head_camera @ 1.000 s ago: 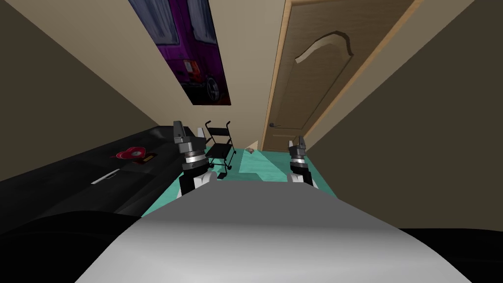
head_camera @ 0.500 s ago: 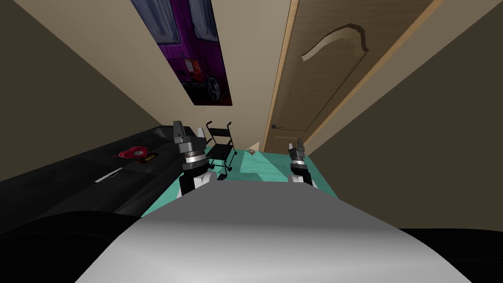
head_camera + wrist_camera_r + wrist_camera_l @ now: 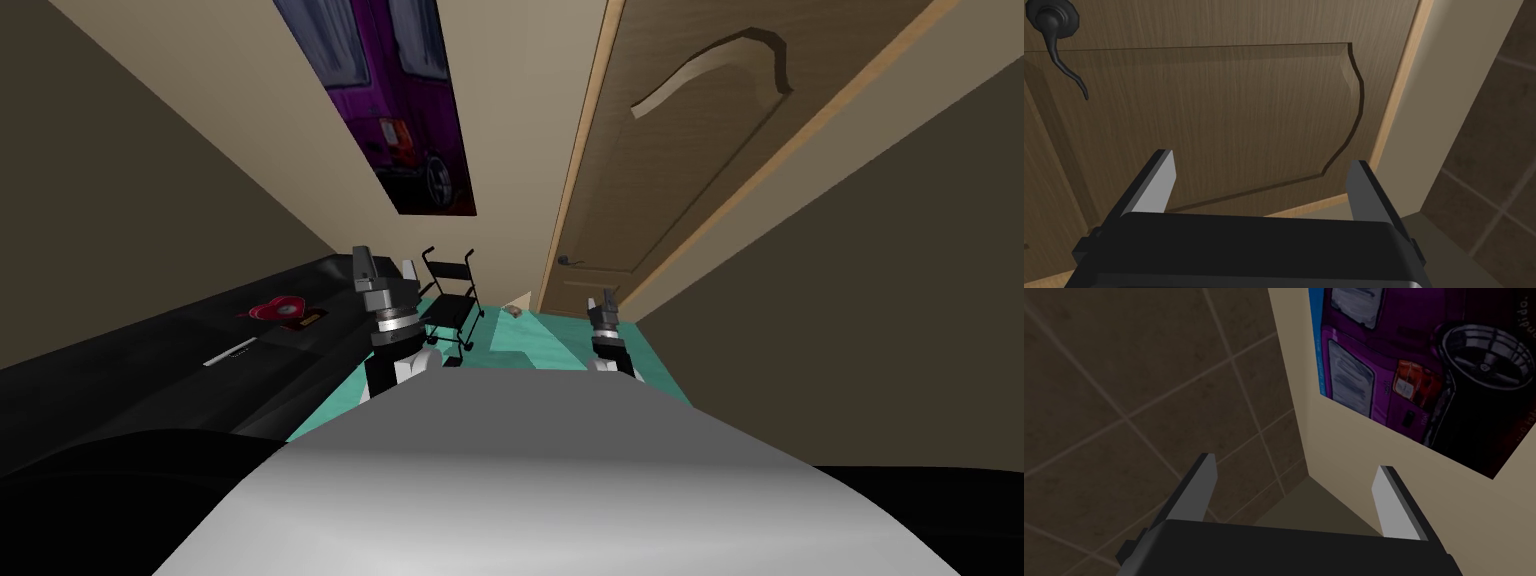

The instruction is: Pull the door open

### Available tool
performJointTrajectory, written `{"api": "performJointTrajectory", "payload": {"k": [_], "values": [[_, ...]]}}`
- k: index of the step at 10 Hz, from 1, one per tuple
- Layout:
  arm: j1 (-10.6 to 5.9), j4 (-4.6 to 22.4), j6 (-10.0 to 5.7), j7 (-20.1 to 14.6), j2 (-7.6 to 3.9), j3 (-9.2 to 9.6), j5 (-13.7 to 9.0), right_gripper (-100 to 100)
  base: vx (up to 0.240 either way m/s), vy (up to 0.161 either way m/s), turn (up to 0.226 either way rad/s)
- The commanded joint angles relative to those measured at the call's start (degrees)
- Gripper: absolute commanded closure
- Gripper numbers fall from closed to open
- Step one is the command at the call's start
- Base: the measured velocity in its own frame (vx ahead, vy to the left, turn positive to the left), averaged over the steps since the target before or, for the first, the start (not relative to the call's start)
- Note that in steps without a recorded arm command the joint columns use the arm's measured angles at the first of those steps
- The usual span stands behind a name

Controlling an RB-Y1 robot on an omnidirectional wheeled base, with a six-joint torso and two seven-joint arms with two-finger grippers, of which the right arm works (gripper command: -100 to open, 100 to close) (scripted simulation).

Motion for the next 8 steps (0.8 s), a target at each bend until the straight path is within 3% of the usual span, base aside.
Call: {"api": "performJointTrajectory", "payload": {"k": [1, 3, 8], "values": [[-0.33, 2.2, -0.52, -0.1, -0.52, -0.24, -0.4, -100, 0.088, -0.007, 0.063], [-0.48, 3.4, -0.81, -0.2, -0.88, -0.41, -0.6, -100, 0.089, -0.007, 0.044], [-1.25, 9.8, -2.25, -0.8, -2.73, -1.28, -1.9, -100, 0.088, -0.007, 0.066]]}}
